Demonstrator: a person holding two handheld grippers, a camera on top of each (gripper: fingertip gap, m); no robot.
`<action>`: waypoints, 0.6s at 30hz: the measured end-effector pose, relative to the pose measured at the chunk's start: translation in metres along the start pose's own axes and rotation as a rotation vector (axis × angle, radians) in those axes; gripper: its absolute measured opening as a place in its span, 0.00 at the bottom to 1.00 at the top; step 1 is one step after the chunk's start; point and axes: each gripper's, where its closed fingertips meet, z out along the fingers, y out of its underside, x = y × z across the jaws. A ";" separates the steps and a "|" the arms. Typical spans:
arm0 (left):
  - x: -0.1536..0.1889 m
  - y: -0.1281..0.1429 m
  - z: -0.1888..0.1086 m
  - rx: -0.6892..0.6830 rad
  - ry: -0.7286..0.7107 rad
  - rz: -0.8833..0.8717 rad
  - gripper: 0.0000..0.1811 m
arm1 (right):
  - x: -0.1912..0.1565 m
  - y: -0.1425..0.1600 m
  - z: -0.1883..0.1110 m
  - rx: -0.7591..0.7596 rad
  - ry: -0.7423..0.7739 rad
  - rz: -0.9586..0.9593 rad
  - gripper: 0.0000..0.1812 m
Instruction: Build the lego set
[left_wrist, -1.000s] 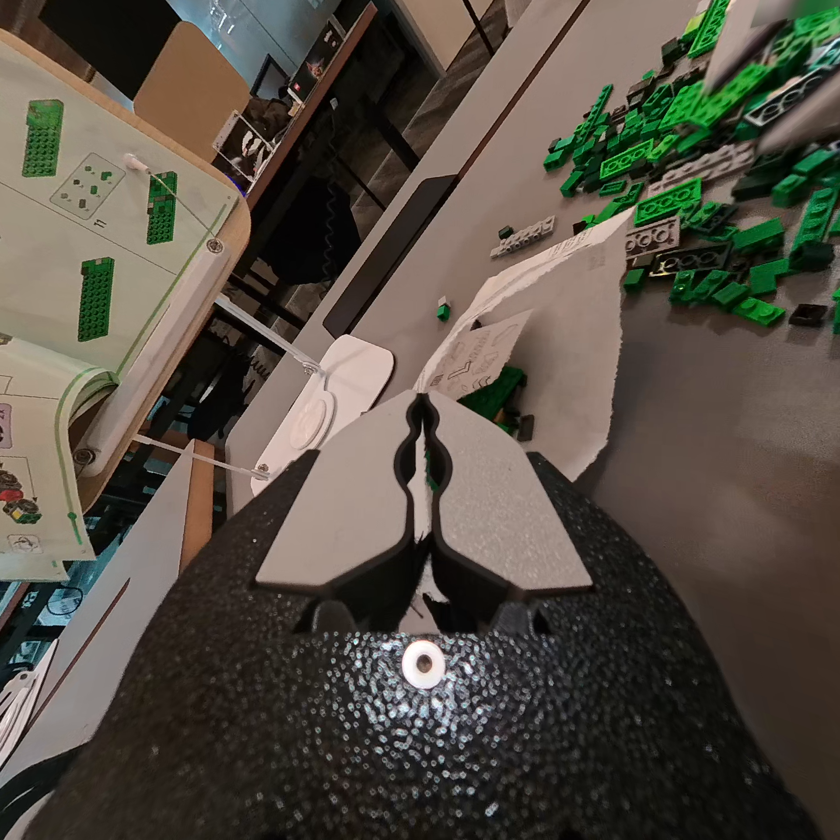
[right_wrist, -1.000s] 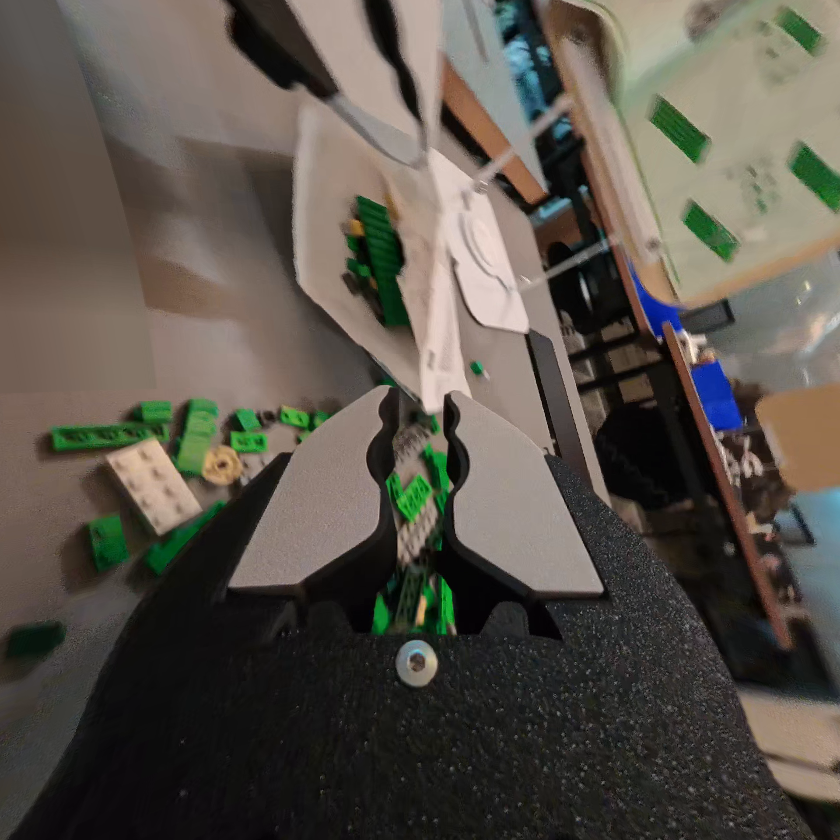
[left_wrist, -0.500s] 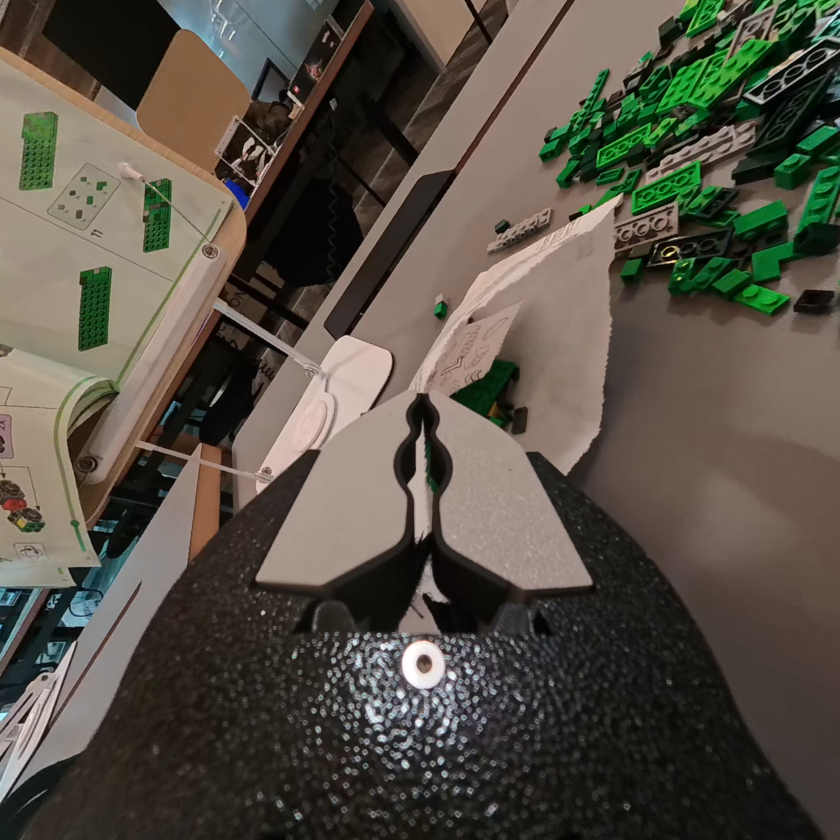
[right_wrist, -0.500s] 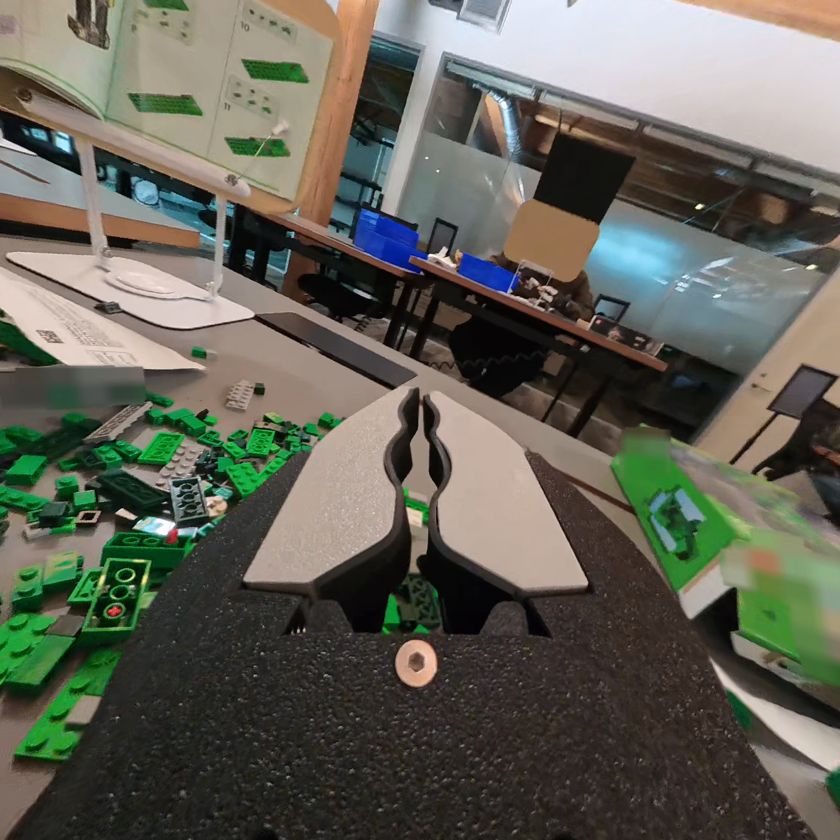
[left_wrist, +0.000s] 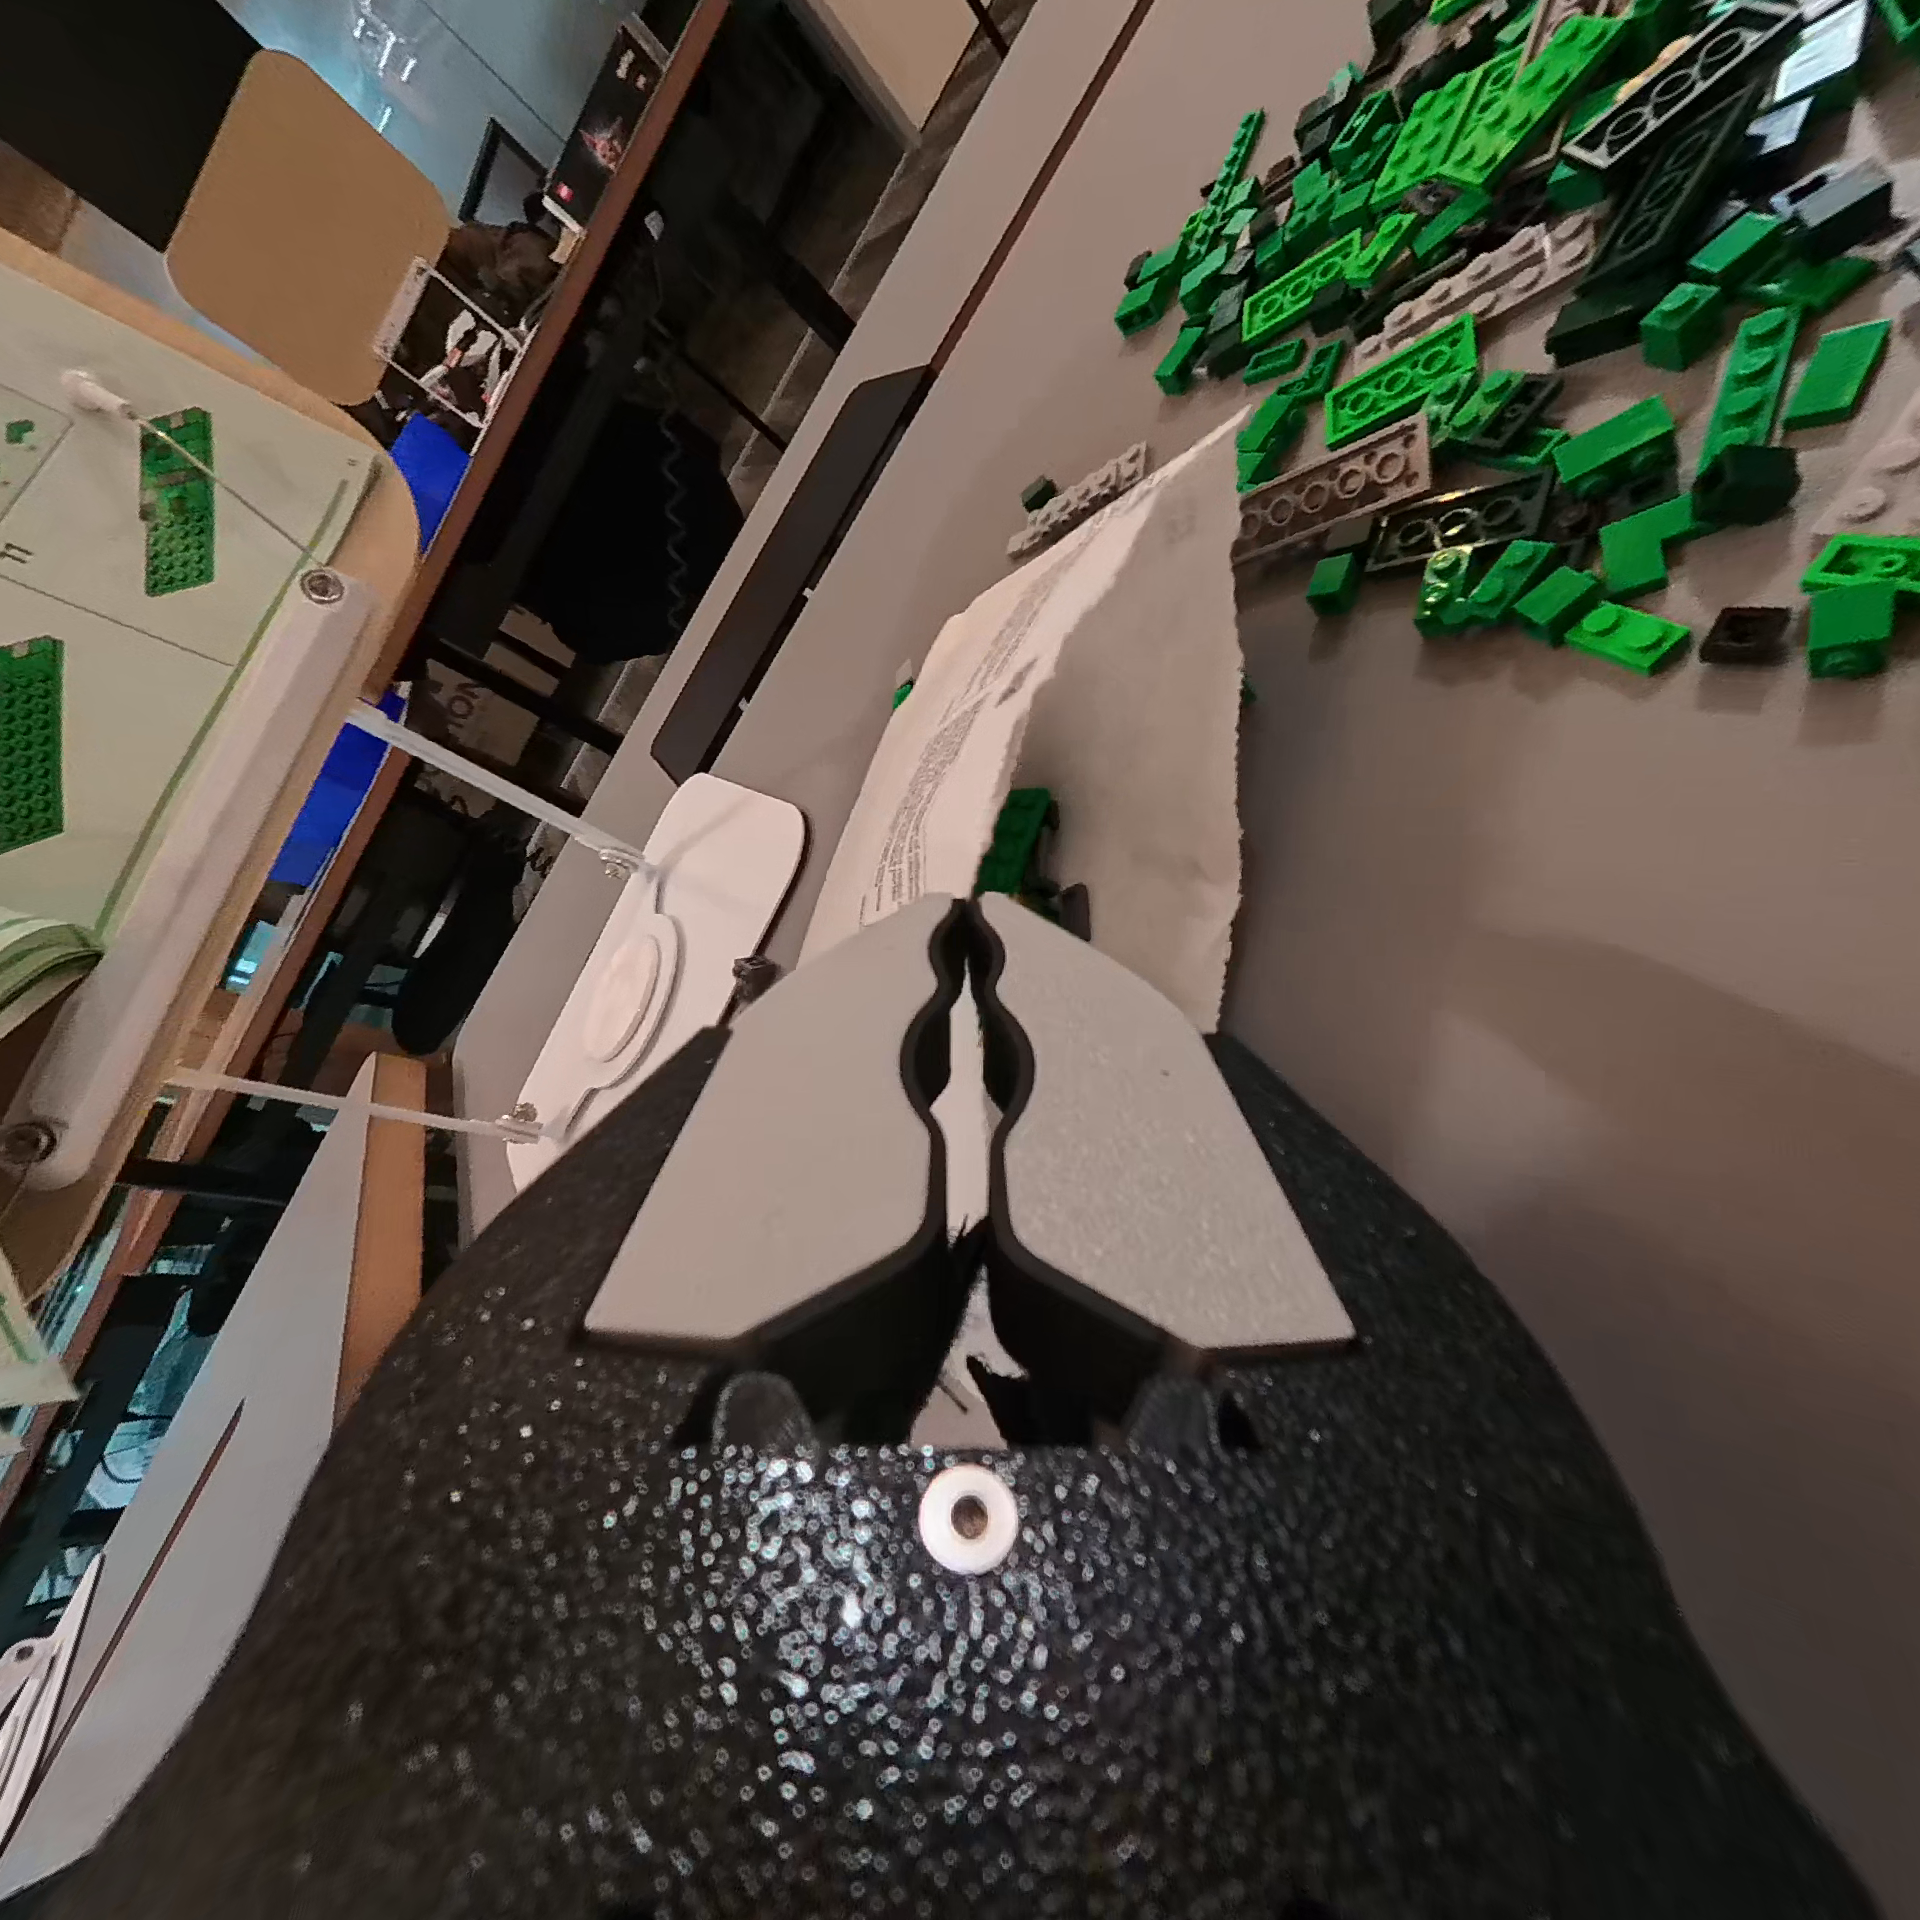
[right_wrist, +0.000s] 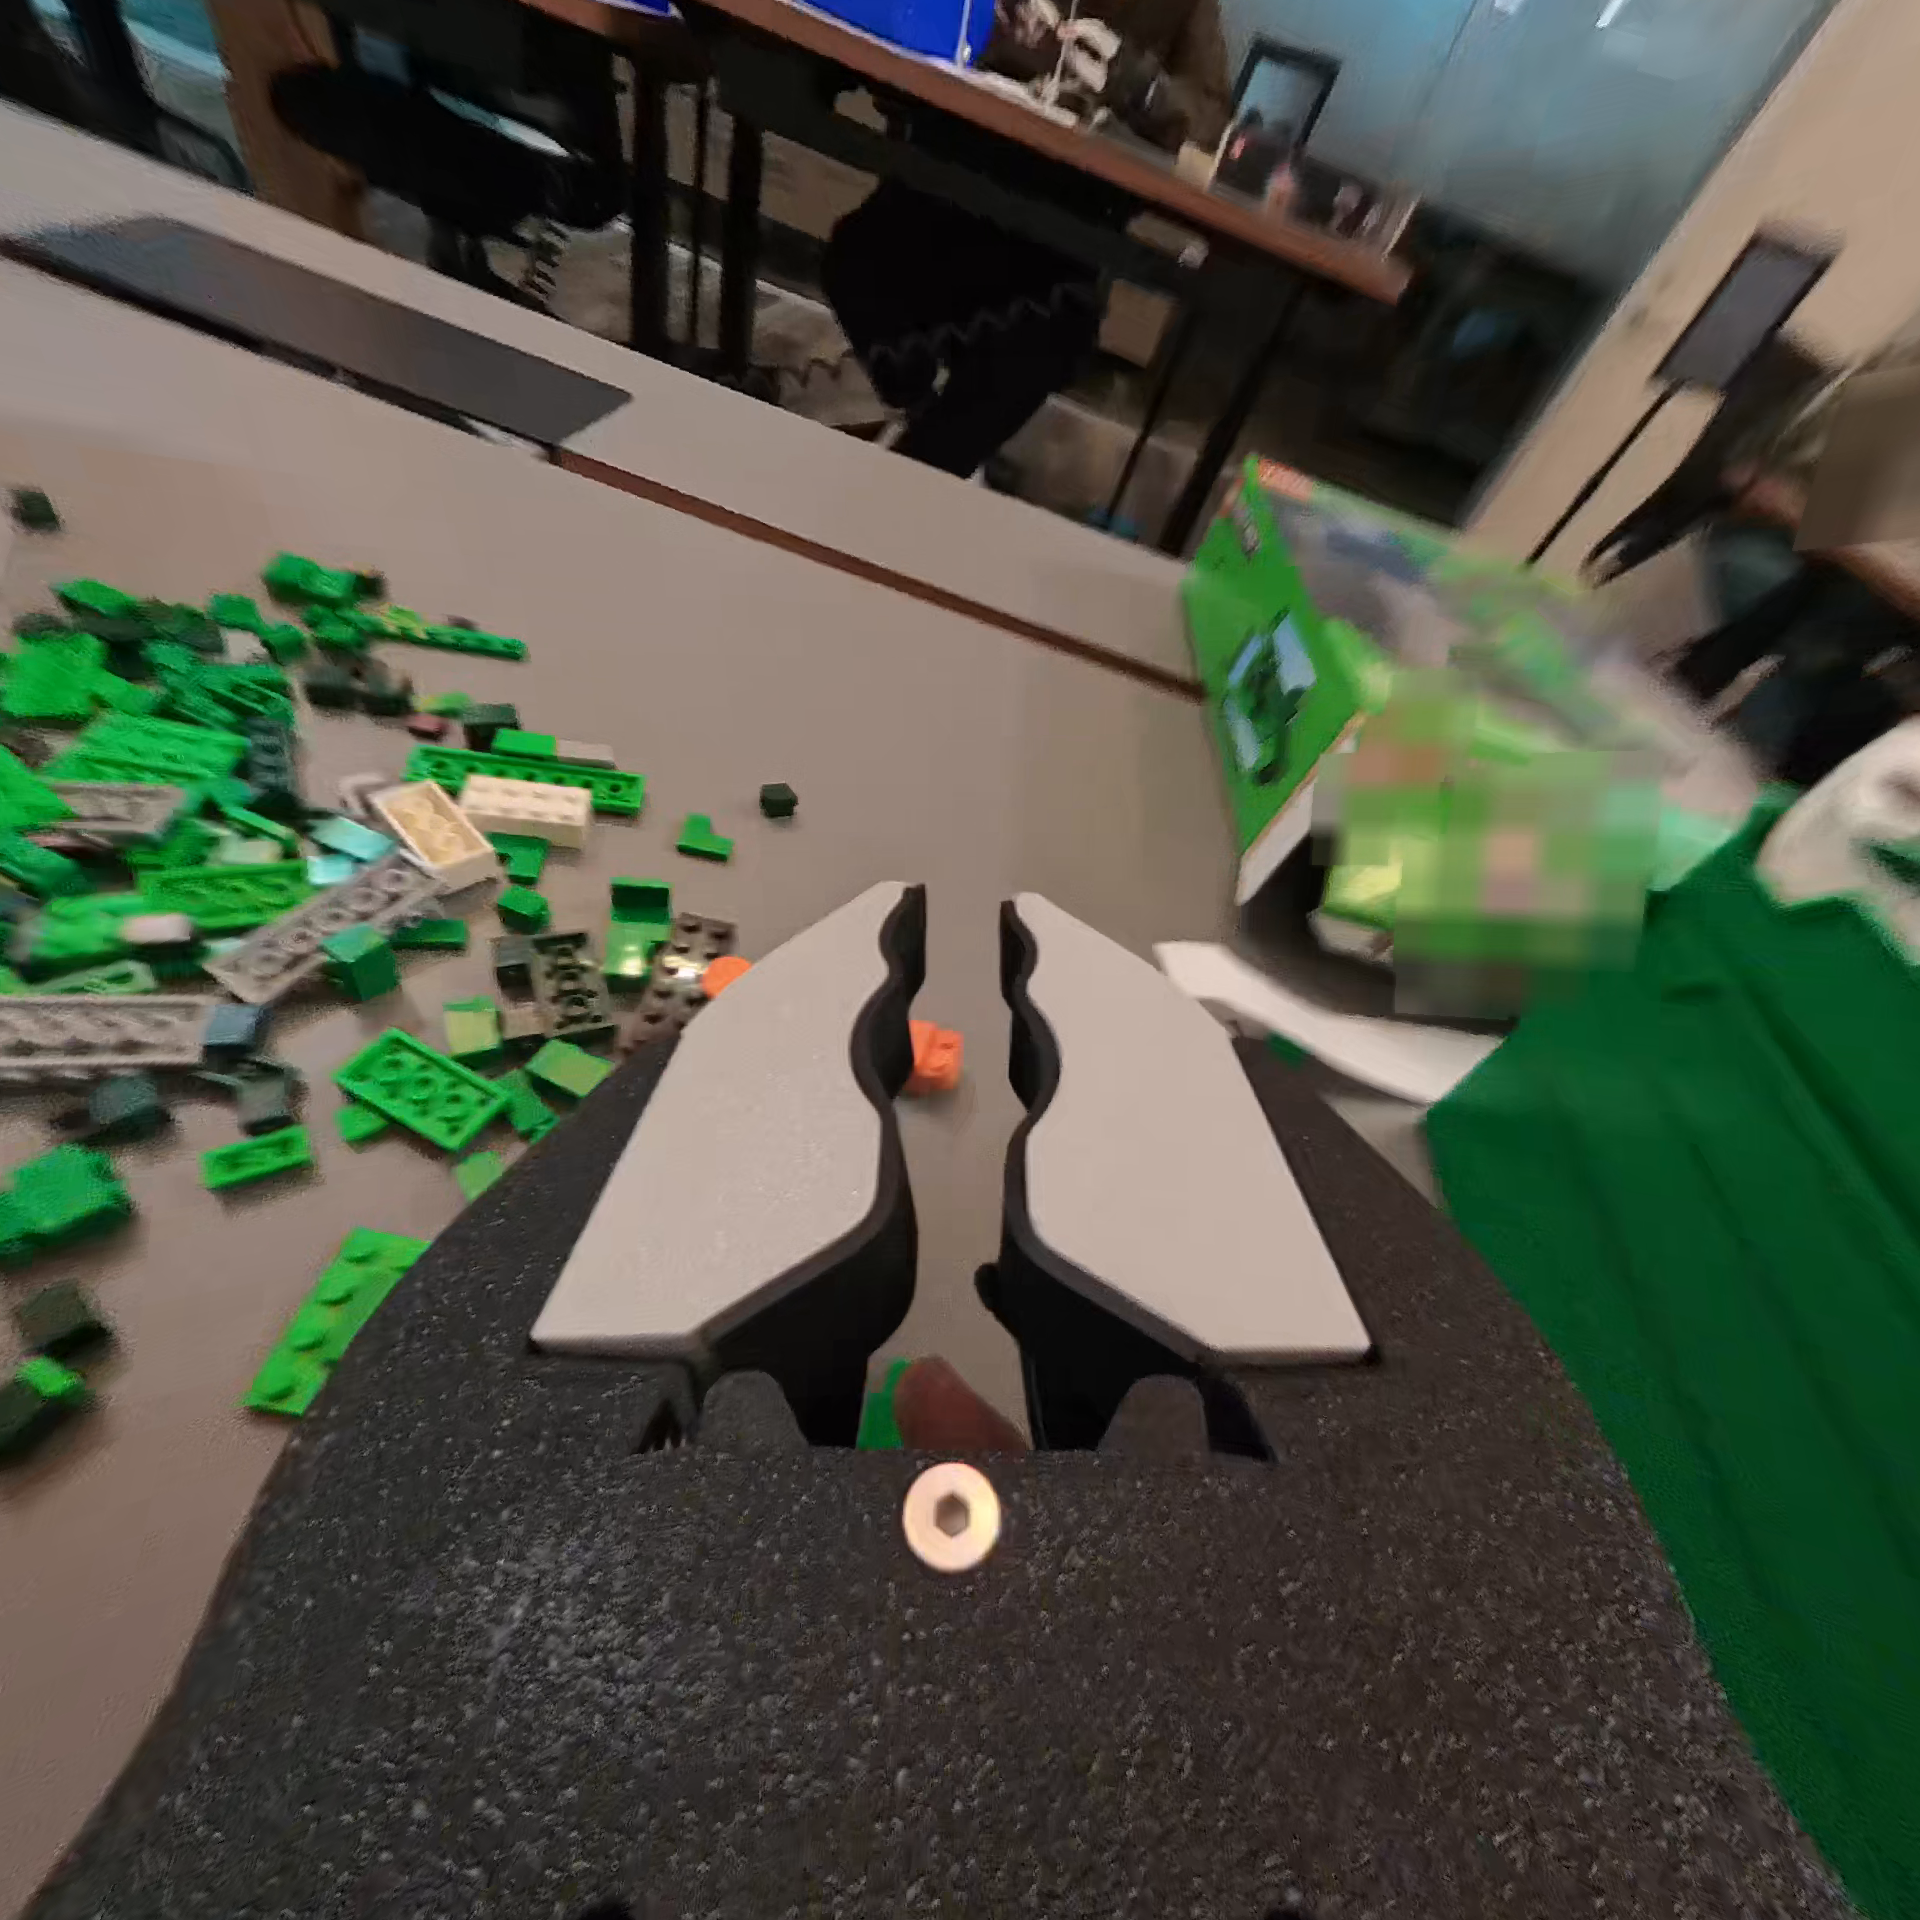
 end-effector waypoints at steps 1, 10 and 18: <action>0.002 0.000 0.001 -0.001 0.008 -0.001 0.00 | 0.000 0.003 0.001 -0.006 -0.029 0.063 0.09; 0.007 0.002 0.003 0.000 0.032 -0.006 0.00 | 0.036 0.012 -0.006 -0.008 0.089 0.057 0.15; 0.008 0.001 0.004 0.000 0.039 -0.003 0.00 | 0.097 0.024 -0.029 0.028 0.286 0.080 0.14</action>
